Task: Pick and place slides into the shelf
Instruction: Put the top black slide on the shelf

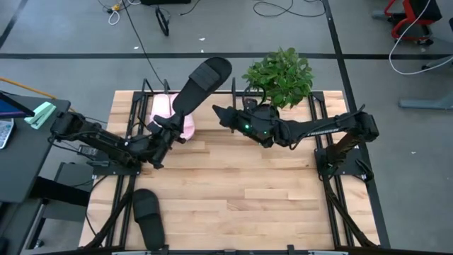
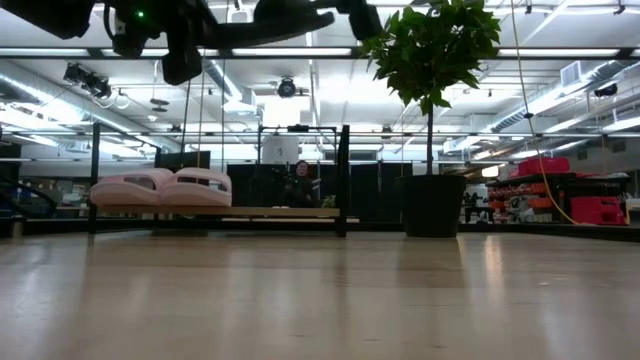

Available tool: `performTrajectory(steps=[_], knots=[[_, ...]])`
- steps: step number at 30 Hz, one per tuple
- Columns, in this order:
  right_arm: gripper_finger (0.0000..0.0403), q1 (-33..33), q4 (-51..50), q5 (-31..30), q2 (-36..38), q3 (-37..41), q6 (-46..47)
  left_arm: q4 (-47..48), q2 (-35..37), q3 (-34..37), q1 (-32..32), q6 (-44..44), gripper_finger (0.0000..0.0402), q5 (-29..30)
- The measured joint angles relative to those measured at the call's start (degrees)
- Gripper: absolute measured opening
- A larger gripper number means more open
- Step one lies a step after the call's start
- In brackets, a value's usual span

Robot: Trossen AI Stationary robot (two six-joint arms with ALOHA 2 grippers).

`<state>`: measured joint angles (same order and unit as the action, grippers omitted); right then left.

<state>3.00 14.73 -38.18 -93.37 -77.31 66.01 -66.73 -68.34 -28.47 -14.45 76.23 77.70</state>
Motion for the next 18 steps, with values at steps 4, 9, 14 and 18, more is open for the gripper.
performTrajectory(steps=[4,9,14,18], knots=[[0.021,-0.3,4.7,0.2,-1.1,1.4,-0.1,-0.7,-0.1,0.0,0.9,-0.4,0.0067,-3.1],[0.023,0.2,4.8,0.4,-5.3,-3.4,-3.5,-0.8,-0.1,0.0,2.9,-0.5,0.0066,-6.4],[0.0236,0.6,4.5,0.9,-12.1,-10.2,-5.9,-2.1,-0.1,0.0,4.8,-0.6,0.0068,-9.3],[0.0233,-0.4,4.4,1.7,-14.0,-12.7,-6.6,-3.2,-0.1,0.0,4.8,-2.1,0.0065,-10.0]])
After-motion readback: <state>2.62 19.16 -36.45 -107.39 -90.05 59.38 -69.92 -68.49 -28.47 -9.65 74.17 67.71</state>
